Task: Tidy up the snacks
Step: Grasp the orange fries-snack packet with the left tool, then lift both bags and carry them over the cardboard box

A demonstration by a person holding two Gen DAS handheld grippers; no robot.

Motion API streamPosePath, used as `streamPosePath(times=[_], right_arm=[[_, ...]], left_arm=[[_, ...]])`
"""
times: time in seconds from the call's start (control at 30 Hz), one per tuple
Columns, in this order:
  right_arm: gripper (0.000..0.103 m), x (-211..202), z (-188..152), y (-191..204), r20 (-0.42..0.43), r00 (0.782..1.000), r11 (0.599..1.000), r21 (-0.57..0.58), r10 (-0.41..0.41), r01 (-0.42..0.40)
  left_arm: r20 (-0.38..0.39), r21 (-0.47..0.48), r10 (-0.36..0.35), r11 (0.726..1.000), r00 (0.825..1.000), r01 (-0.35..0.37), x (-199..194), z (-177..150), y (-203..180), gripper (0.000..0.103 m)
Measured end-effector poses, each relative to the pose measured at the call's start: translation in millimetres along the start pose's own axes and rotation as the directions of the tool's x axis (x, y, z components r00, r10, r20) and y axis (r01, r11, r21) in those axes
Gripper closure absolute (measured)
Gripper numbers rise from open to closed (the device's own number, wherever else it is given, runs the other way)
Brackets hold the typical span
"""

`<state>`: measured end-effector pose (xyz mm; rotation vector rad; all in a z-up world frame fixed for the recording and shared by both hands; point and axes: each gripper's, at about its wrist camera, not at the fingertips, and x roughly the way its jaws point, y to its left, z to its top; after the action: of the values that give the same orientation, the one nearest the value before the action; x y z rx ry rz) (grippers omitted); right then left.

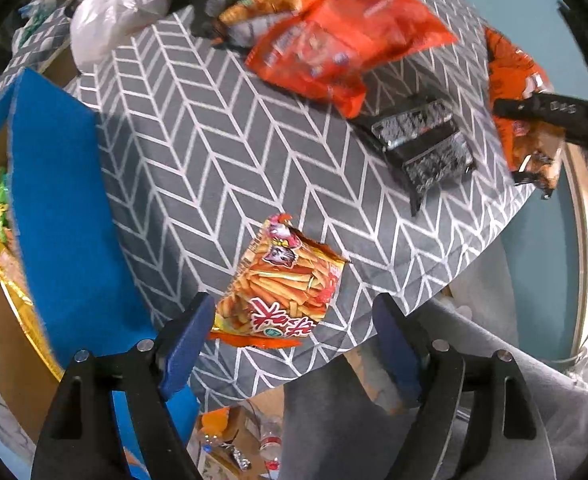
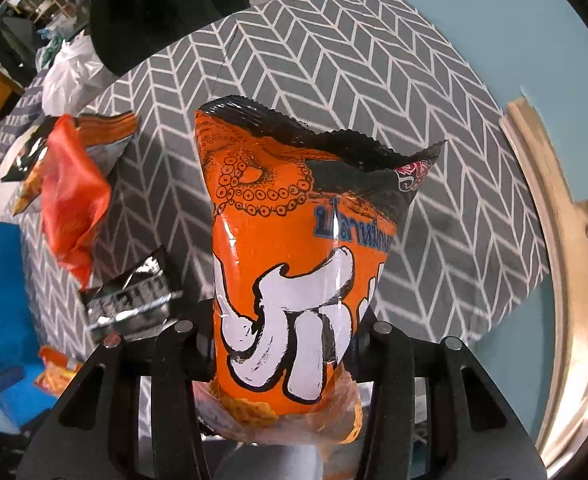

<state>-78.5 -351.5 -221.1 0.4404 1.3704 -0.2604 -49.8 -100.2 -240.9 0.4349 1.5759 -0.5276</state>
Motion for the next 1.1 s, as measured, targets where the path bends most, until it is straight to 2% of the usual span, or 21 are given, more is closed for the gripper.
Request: streamPosePath(times=[0.23,0.43,0.5,0.67,0.7,0.87,1.1], right_arm=[[0.059,-19,-30,4,-0.007,1.000,1.000,0.013,0.026,-0.026],[0.059,-18,-35,27,-0.019,0.999,0.999,-0.010,0.038,-0.039],[0.059,-18,-35,34,-0.022,0.999,0.999,-0.021,0.044,-0.045],[0.059,-16,-32,55,-0.021,0.999,0.997,-0.060,0.047,-0.048],[0.059,-15,-31,60,-0.020,0.999,0.996,-0.070,0.048,-0.049],[0.059,-15,-30,79,-0.017,0.999,0.990,-0.128,0.048,-0.050],[0.059,-16,-30,100,-0.020,0.998,0.977,-0.206,0.056,-0.059]], left_arm=[[-0.046,0.057,0.039,0.998,0.998,-0.036,31,0,-5,0.021],[-0.026,0.048,0.051,0.998,0.998,-0.050,45,1,2,0.023],[-0.016,0.035,0.035,0.999,0.999,-0.034,48,1,4,0.034],[0.010,-0.011,-0.005,1.000,1.000,0.005,48,3,18,0.045],[0.018,-0.020,-0.013,1.000,1.000,0.014,47,4,20,0.051],[0.035,-0.059,0.011,0.998,0.999,-0.009,38,5,30,0.056],[0.067,-0.133,-0.014,0.991,0.998,0.023,14,21,48,0.059]])
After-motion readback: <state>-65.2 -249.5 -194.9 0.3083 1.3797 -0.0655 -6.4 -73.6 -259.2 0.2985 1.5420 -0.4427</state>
